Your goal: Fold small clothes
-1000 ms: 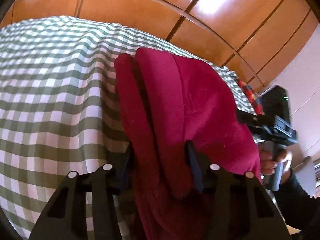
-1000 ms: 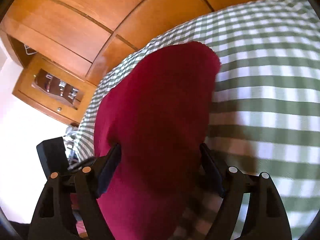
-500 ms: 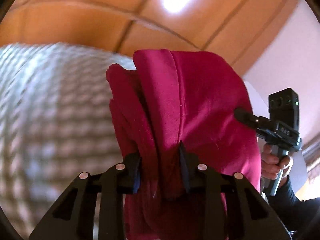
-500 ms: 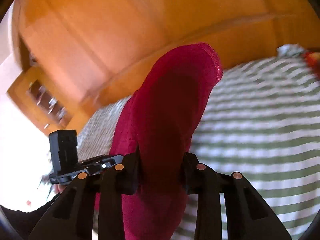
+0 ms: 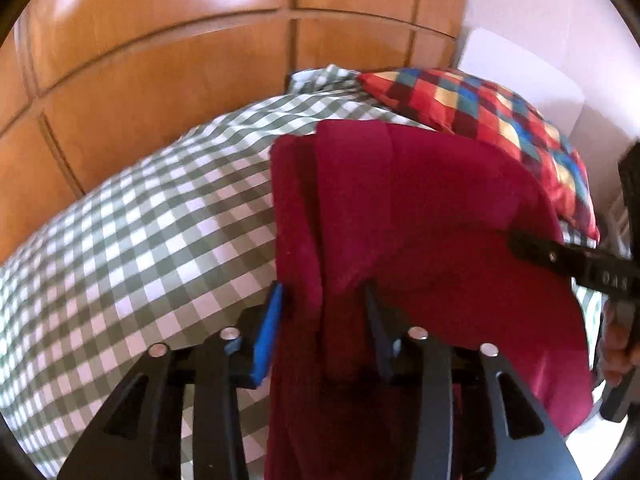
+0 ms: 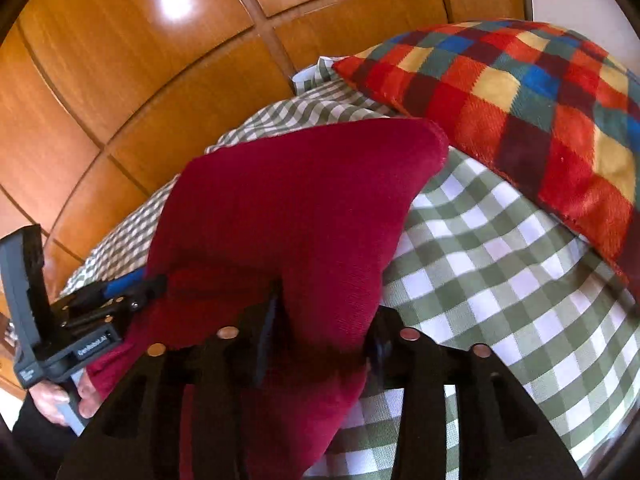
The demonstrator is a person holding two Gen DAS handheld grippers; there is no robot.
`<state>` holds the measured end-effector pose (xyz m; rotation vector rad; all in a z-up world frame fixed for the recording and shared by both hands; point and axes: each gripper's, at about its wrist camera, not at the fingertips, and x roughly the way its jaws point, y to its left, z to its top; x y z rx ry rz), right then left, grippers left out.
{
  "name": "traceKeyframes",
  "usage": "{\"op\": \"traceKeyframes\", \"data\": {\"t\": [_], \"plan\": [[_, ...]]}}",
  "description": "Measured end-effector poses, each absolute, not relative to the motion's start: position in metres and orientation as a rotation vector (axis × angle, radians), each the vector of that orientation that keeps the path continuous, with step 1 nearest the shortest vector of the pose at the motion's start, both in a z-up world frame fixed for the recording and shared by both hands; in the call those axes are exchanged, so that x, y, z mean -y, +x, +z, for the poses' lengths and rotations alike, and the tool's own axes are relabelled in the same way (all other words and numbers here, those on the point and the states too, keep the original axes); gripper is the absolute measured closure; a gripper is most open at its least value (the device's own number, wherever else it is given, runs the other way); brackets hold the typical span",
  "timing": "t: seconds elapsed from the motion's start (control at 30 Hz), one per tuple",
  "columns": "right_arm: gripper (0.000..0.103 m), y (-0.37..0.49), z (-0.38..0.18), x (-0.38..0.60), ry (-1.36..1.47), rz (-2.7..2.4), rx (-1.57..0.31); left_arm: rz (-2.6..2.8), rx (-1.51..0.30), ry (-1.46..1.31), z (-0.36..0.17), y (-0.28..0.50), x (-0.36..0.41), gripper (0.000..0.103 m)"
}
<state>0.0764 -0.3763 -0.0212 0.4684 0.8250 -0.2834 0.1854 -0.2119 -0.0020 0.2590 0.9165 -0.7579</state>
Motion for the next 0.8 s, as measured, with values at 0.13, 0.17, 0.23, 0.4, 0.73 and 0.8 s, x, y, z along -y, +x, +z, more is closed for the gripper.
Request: {"op": "traceKeyframes", "data": {"t": [0.13,0.17,0.23,0.4,0.73,0.8], "plan": [[0.044,0.081,0.009,0.363,0.349,-0.330,-0.786,-0.694,-0.900,0.216,0.010,0.186,0.190,0.047],[0.044,0.081,0.015,0.358,0.327,-0.340,-0.773,-0.672,-0.875,0.205,0.017,0.178,0.182,0.047],[0.041,0.069,0.029,0.346,0.277,-0.342,-0.742,-0.622,-0.811,0.193,0.029,0.159,0.168,0.049],[0.041,0.062,0.024,0.303,0.153,-0.354,-0.779,-0.557,-0.793,0.156,0.027,0.133,0.146,0.048],[0.041,0.053,0.012,0.266,0.053,-0.417,-0.812,-0.456,-0.890,0.107,0.005,0.136,0.128,0.048],[0.040,0.047,0.016,0.260,0.051,-0.427,-0.798,-0.444,-0.859,0.094,0.015,0.129,0.120,0.047]]}}
